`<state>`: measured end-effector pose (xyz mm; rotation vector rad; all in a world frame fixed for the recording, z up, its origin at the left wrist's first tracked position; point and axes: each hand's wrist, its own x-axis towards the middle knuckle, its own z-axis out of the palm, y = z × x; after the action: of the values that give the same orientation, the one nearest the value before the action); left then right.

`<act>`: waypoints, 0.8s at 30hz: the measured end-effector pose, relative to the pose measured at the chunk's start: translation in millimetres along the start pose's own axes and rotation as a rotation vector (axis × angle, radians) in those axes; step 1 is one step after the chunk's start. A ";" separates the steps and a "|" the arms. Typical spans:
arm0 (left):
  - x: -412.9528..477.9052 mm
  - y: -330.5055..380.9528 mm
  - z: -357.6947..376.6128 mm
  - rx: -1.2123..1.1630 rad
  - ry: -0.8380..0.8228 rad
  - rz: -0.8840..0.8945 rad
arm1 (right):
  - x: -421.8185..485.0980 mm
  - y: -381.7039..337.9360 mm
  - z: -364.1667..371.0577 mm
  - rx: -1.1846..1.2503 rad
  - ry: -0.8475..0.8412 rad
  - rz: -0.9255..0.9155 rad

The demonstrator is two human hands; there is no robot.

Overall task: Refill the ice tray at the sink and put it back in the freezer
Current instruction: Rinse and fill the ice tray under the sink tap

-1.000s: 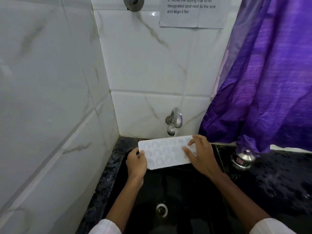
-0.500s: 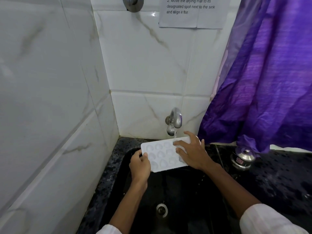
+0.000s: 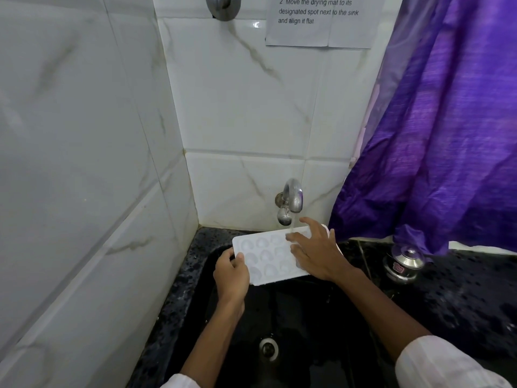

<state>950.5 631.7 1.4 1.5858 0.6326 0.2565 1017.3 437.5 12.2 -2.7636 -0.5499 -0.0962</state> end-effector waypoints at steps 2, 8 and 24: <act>1.8 0.0 -1.9 0.007 0.010 -0.004 | -0.3 1.3 -1.3 0.047 -0.025 -0.004; 3.6 -2.9 -2.1 -0.026 0.021 -0.027 | 6.2 3.3 -1.3 0.025 -0.061 -0.004; 18.1 4.8 1.1 -0.070 0.067 0.009 | 3.4 2.1 -9.4 0.151 0.034 -0.089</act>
<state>967.1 640.5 2.2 1.5179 0.6617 0.3366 1021.2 433.8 20.8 -2.5866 -0.6433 -0.1172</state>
